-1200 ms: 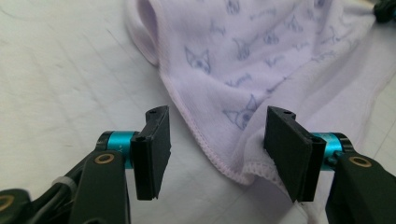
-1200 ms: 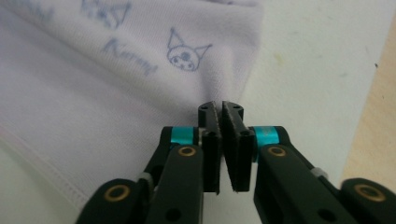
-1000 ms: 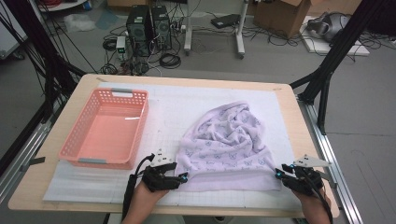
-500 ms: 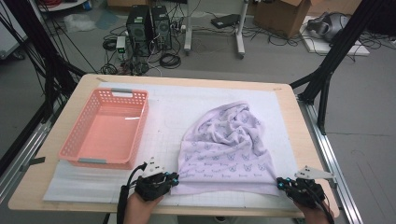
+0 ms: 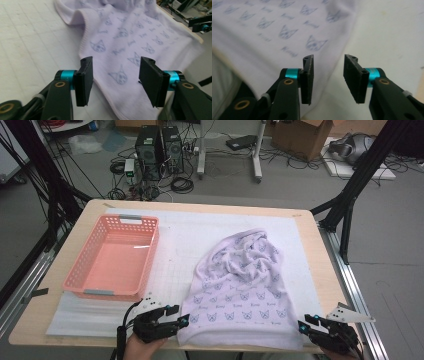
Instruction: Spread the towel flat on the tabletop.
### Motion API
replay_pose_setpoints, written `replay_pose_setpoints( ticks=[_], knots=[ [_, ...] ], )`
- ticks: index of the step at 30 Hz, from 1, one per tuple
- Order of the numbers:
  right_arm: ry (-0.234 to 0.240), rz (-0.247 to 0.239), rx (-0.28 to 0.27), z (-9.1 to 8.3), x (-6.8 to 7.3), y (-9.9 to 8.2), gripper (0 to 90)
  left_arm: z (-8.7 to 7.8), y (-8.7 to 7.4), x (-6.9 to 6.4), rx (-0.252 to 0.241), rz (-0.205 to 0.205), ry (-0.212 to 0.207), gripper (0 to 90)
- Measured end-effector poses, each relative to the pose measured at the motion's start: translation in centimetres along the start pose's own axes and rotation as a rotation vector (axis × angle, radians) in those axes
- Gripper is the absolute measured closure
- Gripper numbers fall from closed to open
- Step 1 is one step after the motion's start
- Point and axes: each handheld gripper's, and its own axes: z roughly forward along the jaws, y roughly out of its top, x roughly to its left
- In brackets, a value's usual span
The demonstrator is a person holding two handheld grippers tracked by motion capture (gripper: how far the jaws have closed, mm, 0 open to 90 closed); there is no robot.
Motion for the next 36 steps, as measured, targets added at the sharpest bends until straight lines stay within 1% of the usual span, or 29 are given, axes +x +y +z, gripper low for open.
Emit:
replay_pose_setpoints(
  ticks=[2,3,4,6,7,8,10,11,12,13,14,16,18,20,21,22,23,24,25,27,28,29,30,31,32,33,34,35,36],
  knots=[
    [-0.039,0.011,-0.026,0.4,-0.5,0.4,57.0,0.6,0.5,0.4,0.003,0.004,0.016,43.9],
    [-0.054,0.026,-0.037,0.7,-0.8,0.6,58.2,1.0,0.8,0.6,0.011,0.006,0.025,43.6],
    [-0.074,0.033,-0.044,1.0,-1.2,0.8,61.7,1.5,1.1,0.9,0.021,0.005,0.028,43.5],
    [-0.122,0.038,-0.044,1.8,-2.1,1.1,67.6,2.6,1.7,1.4,0.043,0.0,0.053,43.6],
    [-0.134,0.049,-0.031,2.3,-2.6,1.4,72.4,3.2,1.9,1.7,0.055,-0.008,0.055,43.6],
    [-0.134,0.053,-0.023,2.7,-3.1,1.6,74.1,3.9,2.2,1.8,0.063,-0.016,0.057,43.7],
    [-0.119,0.06,-0.003,3.8,-3.7,2.2,75.2,5.2,2.5,1.8,0.099,-0.009,0.063,45.7],
    [-0.107,0.057,0.001,4.4,-3.7,2.4,74.1,5.8,2.6,1.7,0.123,0.007,0.063,53.2],
    [-0.099,0.052,0.013,4.9,-3.5,2.6,72.6,6.1,2.6,1.4,0.136,0.025,0.075,68.7],
    [-0.093,0.045,0.017,5.3,-3.3,2.8,70.6,6.3,2.5,1.2,0.136,0.043,0.099,83.5],
    [-0.09,0.03,0.02,5.6,-3.0,3.0,69.1,6.1,2.5,1.2,0.137,0.053,0.126,86.0],
    [-0.076,0.017,0.024,6.0,-2.5,3.3,67.7,5.1,2.4,1.6,0.106,0.047,0.183,87.1],
    [-0.055,0.013,0.017,6.1,-2.2,3.5,66.2,3.7,2.2,2.4,0.084,0.028,0.2,87.3],
    [-0.048,0.015,-0.001,6.0,-2.1,3.8,65.6,2.7,1.9,2.8,0.08,0.038,0.224,87.4],
    [-0.042,0.031,-0.007,6.1,-2.1,3.9,64.4,2.4,1.8,2.9,0.075,0.042,0.238,87.5],
    [-0.039,0.045,-0.011,6.2,-2.1,4.0,63.0,2.1,1.7,3.0,0.071,0.043,0.245,87.4],
    [-0.031,0.048,-0.018,6.4,-2.2,4.1,62.9,2.0,1.5,3.1,0.07,0.046,0.24,87.3],
    [-0.021,0.056,-0.011,6.6,-2.0,4.2,62.6,2.0,1.4,3.1,0.069,0.048,0.234,87.3],
    [-0.013,0.05,-0.004,7.0,-1.8,4.3,62.0,2.0,1.3,3.1,0.071,0.051,0.233,87.2],
    [0.005,0.037,0.021,7.7,-1.0,4.5,60.9,2.1,1.0,3.1,0.066,0.044,0.228,87.0],
    [0.006,0.02,0.033,8.2,-0.5,4.7,59.6,2.1,1.0,3.2,0.062,0.039,0.228,86.9],
    [-0.009,0.002,0.036,8.6,0.0,4.8,58.6,2.1,0.9,3.3,0.058,0.035,0.226,86.9],
    [-0.033,-0.022,0.041,8.8,0.5,4.9,61.8,2.1,0.9,3.3,0.054,0.031,0.225,86.9],
    [-0.046,-0.054,0.046,8.8,0.9,5.0,75.5,2.1,0.9,3.2,0.049,0.031,0.225,86.9],
    [-0.024,-0.08,0.052,8.8,1.2,5.1,83.1,2.0,1.0,3.2,0.044,0.034,0.223,86.9],
    [-0.068,-0.135,0.063,8.7,1.8,5.1,85.2,1.9,1.0,3.2,0.039,0.033,0.218,86.9],
    [-0.133,-0.183,0.076,8.6,2.2,5.2,85.4,1.8,1.1,3.1,0.034,0.03,0.216,86.9],
    [-0.151,-0.186,0.078,8.5,2.3,5.2,85.4,1.8,1.1,3.1,0.029,0.028,0.208,86.9],
    [-0.169,-0.175,0.074,8.3,2.2,5.2,85.4,1.9,1.1,3.0,0.026,0.026,0.196,86.9]
  ],
)
